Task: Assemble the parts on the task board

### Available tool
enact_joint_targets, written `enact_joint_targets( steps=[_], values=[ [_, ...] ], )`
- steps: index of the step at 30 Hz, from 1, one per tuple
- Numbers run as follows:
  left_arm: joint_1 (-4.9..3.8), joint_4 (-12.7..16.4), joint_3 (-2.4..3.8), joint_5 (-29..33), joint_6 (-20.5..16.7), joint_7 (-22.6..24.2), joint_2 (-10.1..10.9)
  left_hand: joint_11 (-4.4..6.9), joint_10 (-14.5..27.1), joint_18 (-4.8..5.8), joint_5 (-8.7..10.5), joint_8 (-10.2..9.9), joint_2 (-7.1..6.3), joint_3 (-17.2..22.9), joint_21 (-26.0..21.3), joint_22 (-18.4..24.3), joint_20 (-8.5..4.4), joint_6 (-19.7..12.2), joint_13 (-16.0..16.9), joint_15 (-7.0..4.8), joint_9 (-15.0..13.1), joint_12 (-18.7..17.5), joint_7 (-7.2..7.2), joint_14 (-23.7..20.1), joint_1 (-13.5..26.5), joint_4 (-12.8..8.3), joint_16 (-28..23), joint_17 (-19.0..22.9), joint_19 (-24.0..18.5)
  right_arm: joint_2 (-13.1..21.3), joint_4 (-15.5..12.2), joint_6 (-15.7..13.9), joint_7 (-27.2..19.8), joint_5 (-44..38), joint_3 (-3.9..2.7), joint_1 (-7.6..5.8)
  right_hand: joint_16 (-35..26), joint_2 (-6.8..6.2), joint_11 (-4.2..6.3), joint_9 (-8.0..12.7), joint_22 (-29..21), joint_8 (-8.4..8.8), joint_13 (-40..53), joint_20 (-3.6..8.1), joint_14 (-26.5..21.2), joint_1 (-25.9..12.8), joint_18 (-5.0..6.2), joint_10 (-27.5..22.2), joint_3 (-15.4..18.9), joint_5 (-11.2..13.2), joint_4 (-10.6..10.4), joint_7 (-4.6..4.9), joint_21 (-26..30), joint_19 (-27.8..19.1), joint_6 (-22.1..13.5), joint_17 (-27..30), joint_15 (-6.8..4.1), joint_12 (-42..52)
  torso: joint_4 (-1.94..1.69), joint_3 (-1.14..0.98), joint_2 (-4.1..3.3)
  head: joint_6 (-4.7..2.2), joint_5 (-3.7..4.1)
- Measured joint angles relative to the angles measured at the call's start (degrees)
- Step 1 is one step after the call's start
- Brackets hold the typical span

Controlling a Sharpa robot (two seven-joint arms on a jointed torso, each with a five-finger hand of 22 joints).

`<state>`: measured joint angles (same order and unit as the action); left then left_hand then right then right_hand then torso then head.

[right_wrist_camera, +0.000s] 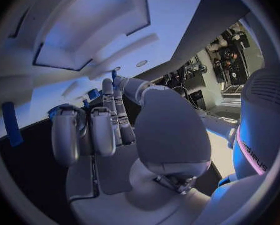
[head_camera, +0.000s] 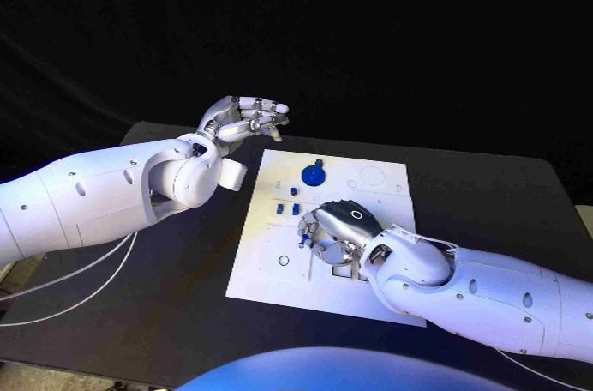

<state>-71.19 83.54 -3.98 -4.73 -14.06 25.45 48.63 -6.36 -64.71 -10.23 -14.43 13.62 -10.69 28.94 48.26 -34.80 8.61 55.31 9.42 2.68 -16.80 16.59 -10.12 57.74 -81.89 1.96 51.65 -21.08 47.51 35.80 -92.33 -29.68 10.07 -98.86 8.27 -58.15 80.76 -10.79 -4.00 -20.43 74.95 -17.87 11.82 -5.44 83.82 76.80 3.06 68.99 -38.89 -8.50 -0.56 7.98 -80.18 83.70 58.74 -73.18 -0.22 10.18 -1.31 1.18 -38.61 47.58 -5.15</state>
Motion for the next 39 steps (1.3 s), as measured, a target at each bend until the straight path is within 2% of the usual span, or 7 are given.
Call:
enact_joint_targets(
  steps=[27, 31, 39],
  values=[
    [-0.01, -0.53, 0.00, -0.01, 0.00, -0.17, -0.10, 0.00, 0.00, 0.00, 0.00, 0.00, 0.00, 0.00, -0.01, -0.04, 0.00, 0.00, -0.02, 0.00, 0.05, 0.00, 0.00, 0.00, 0.00, 0.00, 0.00, 0.04, 0.00, 0.17, -0.60, 0.14, -0.48, 0.63, 0.18, 0.30, 0.00, -0.17, -0.01, -0.03, -0.02, 0.01, -0.09, 0.00, 0.00, -0.16, 0.00, -0.01, 0.00, 0.12, 0.00, -0.05, 0.11, 0.00, -0.15, 0.10, 0.00, 0.00, 0.00, 0.02, -0.01, 0.61, -0.21],
    [-0.01, -0.54, 0.00, -0.01, 0.02, -0.19, -0.11, 0.00, 0.00, 0.00, 0.00, 0.00, 0.00, 0.00, -0.01, -0.03, 0.00, 0.00, -0.02, 0.00, 0.05, 0.00, 0.00, 0.00, 0.00, 0.00, 0.00, 0.04, 0.00, -0.08, -0.39, 0.67, -0.32, 0.63, 0.15, 0.28, 0.00, 0.12, -0.02, -0.09, -0.02, 0.06, -0.09, 0.00, 0.00, -0.78, 0.00, 0.00, 0.03, 0.67, 0.03, -0.05, 0.67, 0.00, -0.16, 0.37, 0.00, 0.00, 0.03, 0.00, 0.01, 0.62, -0.21],
    [-0.02, -0.60, 0.00, -0.02, 0.04, -0.25, -0.15, 0.00, 0.00, 0.00, 0.00, 0.00, 0.00, 0.00, 0.18, -0.03, 0.00, 0.00, -0.02, 0.00, 0.04, 0.00, 0.00, 0.00, 0.00, 0.00, 0.00, 0.04, 0.00, -1.12, 0.25, 2.76, 0.28, -0.14, 0.24, 0.23, -0.23, -0.22, -0.02, -0.09, -0.03, 0.07, -0.21, 0.00, 0.00, -1.42, 0.00, 0.00, 0.79, 0.85, -0.15, -0.09, 0.93, 0.00, -0.19, 0.57, 0.00, 0.02, -0.02, -0.01, -0.01, 0.53, -0.02]
  ],
)
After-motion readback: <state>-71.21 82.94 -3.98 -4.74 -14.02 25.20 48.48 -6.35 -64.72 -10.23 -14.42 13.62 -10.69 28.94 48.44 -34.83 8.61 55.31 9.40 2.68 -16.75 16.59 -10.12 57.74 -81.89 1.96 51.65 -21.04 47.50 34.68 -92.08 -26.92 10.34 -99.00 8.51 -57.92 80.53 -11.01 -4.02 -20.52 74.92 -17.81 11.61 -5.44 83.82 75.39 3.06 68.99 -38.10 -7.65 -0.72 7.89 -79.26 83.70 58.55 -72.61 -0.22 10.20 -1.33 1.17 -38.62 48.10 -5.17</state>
